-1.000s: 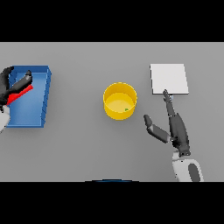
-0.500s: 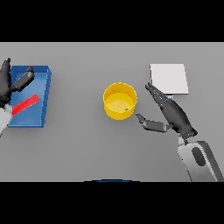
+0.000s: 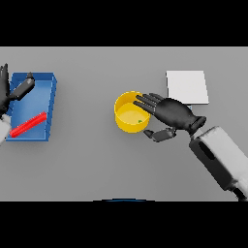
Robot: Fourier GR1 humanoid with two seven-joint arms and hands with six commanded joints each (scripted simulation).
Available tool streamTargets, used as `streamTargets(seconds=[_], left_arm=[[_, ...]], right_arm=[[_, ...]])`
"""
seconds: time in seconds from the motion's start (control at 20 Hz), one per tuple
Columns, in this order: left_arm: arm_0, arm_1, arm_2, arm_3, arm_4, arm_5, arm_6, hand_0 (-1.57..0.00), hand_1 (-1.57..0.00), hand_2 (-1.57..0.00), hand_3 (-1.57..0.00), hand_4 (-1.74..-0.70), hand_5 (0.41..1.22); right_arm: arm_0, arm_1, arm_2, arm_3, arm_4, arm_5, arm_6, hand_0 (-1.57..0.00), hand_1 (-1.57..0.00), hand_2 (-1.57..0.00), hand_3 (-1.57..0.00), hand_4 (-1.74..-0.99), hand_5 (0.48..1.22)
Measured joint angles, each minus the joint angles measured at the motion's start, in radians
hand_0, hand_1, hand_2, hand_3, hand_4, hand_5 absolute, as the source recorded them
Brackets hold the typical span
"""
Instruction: Pick up the red beaker and tilt it to pour out 1 green nut into yellow bowl. Pick up the yellow bowl and place it on the metallic measuring scale.
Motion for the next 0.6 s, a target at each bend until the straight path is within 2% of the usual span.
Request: streamTargets(seconds=[0.15,0.35,0.55,0.6], left_arm=[[0.005,0.004,-0.004,-0.011,0.0,-0.004,-0.004,0.0,0.0,0.0,0.0,-0.75,0.706],[0.015,0.014,0.005,-0.01,0.009,-0.007,-0.005,0.0,0.0,0.0,0.0,-0.74,0.698],[0.017,0.013,0.001,-0.016,0.001,0.006,-0.007,0.0,0.0,0.0,0.0,-0.74,0.699],[0.011,0.019,0.004,-0.021,0.003,0.0,0.002,0.0,0.0,0.0,0.0,-0.74,0.699]], right_arm=[[-0.069,0.008,0.069,0.062,0.06,0.034,-0.014,0.0,0.0,0.0,0.0,-1.213,0.714],[-0.125,0.025,0.119,0.145,0.081,0.084,-0.046,0.0,0.0,0.0,0.0,-1.225,0.722],[-0.202,0.077,0.155,0.236,0.097,0.116,-0.036,0.0,0.0,0.0,0.0,-1.25,0.733],[-0.212,0.074,0.164,0.249,0.104,0.118,-0.051,0.0,0.0,0.0,0.0,-1.255,0.733]])
